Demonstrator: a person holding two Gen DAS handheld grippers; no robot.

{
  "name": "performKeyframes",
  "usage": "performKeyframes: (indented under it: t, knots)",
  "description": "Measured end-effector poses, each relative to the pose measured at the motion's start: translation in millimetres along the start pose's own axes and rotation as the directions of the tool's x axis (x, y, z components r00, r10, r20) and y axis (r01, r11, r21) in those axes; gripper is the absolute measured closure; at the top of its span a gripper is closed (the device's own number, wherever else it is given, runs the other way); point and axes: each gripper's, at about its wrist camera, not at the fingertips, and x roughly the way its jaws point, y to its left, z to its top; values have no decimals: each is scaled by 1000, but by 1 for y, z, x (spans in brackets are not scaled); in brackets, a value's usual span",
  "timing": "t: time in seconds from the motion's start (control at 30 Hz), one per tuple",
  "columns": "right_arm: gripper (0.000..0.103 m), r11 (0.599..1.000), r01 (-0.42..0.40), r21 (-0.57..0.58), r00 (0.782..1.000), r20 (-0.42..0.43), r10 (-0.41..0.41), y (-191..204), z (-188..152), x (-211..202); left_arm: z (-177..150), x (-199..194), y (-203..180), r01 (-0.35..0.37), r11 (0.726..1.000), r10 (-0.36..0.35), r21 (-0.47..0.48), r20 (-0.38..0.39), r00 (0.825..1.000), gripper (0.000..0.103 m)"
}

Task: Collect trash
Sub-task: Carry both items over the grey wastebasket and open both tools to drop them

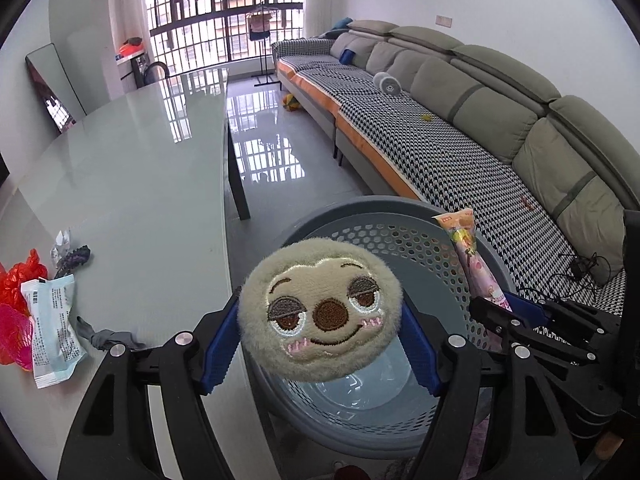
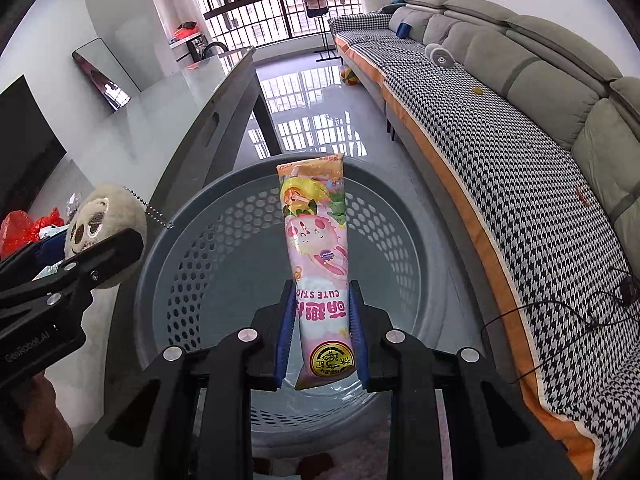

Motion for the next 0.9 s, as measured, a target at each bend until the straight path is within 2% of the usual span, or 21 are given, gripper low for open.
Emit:
performKeyframes:
  t: [0.1, 0.23, 0.6, 0.9]
  knots:
    - [76, 1000, -1, 8, 1000, 2, 1, -4, 0, 1, 1, 1, -2, 1, 1000, -1, 2, -1, 1000, 29]
    - [58, 1000, 3, 10, 1000, 22, -3, -7, -2, -1, 1, -1, 1, -3, 1000, 3, -9, 7, 1000, 21]
    - [55, 1000, -10, 19, 1000, 30, 9, -5, -4, -5, -2, -8, 3, -25, 999, 25, -32, 18, 1000, 15]
    - [47, 1000, -22, 15, 998, 52, 21, 2, -5, -14, -4, -22, 19, -32, 997, 35, -65, 36, 999, 8]
